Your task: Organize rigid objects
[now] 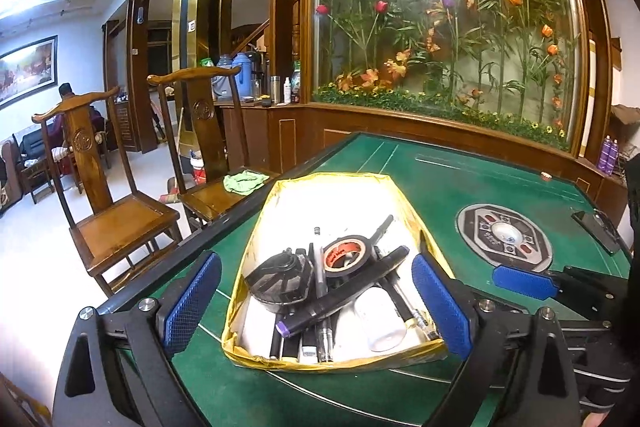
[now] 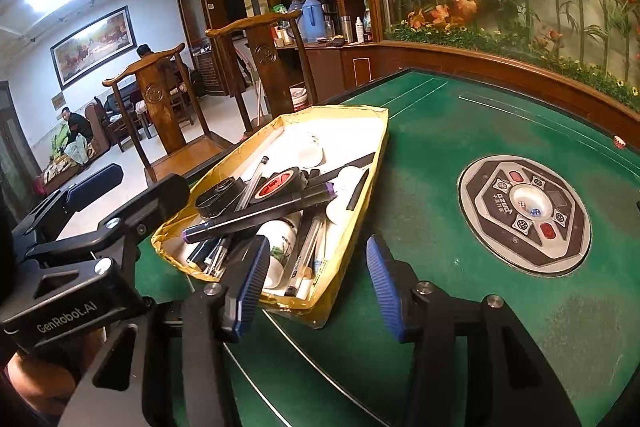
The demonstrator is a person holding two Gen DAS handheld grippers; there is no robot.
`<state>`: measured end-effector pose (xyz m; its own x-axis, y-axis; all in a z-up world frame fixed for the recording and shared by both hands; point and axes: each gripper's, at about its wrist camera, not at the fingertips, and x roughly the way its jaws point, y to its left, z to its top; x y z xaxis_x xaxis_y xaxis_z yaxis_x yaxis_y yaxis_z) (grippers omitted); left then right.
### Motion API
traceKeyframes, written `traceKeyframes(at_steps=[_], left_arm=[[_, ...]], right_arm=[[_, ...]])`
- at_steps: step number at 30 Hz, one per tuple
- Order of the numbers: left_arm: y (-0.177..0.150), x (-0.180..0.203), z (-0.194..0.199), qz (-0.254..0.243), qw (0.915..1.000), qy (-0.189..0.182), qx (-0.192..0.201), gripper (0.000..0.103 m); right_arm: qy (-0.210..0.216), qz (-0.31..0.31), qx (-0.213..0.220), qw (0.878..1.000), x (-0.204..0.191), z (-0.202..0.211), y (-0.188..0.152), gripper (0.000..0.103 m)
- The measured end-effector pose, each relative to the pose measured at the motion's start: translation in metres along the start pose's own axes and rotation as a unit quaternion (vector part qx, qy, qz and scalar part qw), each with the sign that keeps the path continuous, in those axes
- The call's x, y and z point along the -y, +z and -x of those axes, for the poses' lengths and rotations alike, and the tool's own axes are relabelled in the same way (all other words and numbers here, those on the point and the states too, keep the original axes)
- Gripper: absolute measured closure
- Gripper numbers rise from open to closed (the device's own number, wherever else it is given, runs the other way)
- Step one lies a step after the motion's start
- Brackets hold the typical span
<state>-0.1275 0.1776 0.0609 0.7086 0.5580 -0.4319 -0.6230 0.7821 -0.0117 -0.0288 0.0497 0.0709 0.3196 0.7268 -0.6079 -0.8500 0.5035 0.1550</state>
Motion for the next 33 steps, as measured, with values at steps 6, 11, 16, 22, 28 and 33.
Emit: traceKeyframes(at_steps=[6,11,16,22,28,33], left_arm=[[0.001,-0.009,-0.001,0.019,0.9998,-0.002,-0.005,0.005],[0.006,-0.014,0.009,0.021,0.9996,0.016,0.009,0.001],[0.009,-0.009,0.011,-0.018,0.9947,0.100,-0.020,0.001],[0.005,-0.011,0.023,-0.046,0.9935,0.086,-0.058,0.001],[0.004,-0.009,0.051,-0.035,0.9949,0.094,0.008,0.001],[0.004,-0.004,0.050,-0.055,0.9941,0.093,-0.009,0.001]], right_arm=[[0.000,-0.013,-0.005,1.000,0.007,0.000,-0.002,0.053],[0.001,-0.027,0.000,1.000,0.013,0.007,-0.005,0.052],[-0.005,-0.023,0.014,1.000,0.009,0.019,-0.014,0.045],[0.010,-0.012,0.018,1.000,-0.001,0.027,-0.025,0.044],[0.015,-0.008,0.021,1.000,-0.006,0.030,-0.028,0.044],[0.016,-0.010,0.027,0.999,-0.004,0.033,-0.028,0.044]])
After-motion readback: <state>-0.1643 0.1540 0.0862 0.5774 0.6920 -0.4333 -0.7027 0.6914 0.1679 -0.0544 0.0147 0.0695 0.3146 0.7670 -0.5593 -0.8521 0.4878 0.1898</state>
